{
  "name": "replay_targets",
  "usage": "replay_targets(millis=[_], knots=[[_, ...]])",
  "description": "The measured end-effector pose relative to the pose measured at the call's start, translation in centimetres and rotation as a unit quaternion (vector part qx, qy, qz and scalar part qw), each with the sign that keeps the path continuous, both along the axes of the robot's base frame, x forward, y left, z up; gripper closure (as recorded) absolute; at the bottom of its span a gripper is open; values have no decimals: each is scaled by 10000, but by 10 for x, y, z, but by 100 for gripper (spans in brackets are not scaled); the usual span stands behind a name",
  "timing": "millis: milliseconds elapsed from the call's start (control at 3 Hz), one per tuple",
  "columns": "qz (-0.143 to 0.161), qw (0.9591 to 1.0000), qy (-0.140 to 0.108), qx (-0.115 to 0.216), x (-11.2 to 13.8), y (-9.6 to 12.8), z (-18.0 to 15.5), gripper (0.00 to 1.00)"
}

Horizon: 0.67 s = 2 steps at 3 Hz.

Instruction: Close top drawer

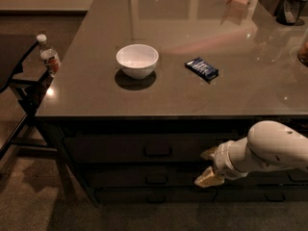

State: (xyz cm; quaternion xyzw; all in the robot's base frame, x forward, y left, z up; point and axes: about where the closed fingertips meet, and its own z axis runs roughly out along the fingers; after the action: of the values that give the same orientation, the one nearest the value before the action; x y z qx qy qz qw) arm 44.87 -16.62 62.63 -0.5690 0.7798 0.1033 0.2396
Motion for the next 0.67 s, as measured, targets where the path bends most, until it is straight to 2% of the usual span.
replay_targets(millis=[333,667], knots=[[0,10000,0,0,0,0,0,16],[0,10000,0,0,0,0,0,0]])
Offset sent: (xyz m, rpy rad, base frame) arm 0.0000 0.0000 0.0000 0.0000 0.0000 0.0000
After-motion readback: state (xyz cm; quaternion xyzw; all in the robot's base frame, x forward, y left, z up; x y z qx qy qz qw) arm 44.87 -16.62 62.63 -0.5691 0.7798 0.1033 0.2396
